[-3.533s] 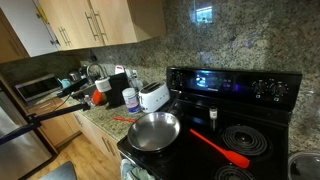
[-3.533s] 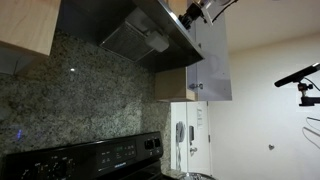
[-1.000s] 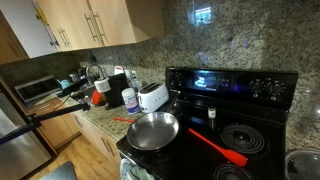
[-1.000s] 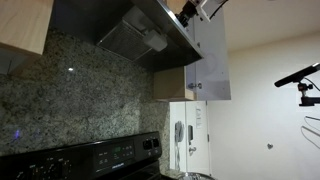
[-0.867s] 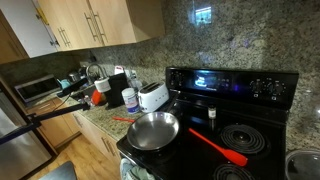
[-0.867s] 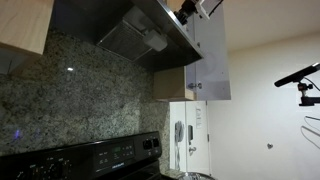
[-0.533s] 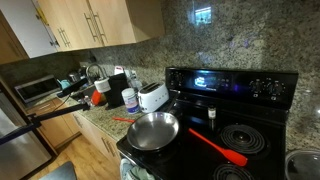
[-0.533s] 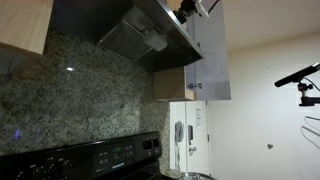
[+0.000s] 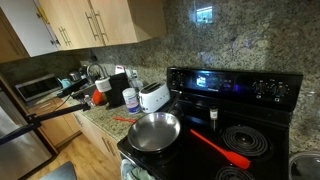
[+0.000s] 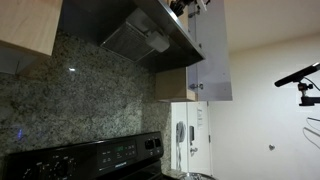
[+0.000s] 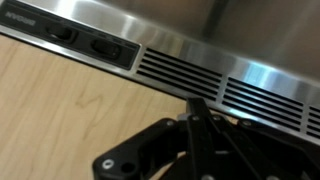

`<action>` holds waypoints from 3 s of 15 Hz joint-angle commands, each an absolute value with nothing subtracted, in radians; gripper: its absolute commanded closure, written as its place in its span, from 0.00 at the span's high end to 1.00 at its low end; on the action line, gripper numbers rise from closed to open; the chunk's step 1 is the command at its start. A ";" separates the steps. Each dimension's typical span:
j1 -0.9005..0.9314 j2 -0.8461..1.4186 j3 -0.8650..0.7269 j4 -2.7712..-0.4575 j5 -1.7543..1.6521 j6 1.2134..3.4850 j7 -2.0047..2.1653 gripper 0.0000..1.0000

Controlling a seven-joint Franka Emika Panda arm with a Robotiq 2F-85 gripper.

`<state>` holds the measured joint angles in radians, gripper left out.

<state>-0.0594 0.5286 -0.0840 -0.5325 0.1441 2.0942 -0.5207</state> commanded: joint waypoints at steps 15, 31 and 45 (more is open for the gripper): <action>-0.167 0.442 -0.058 -0.596 0.165 1.855 -0.647 0.02; -0.340 0.252 -0.053 -0.860 0.285 1.696 -0.845 0.02; -0.446 -0.053 -0.143 -1.533 0.440 1.799 -0.945 0.02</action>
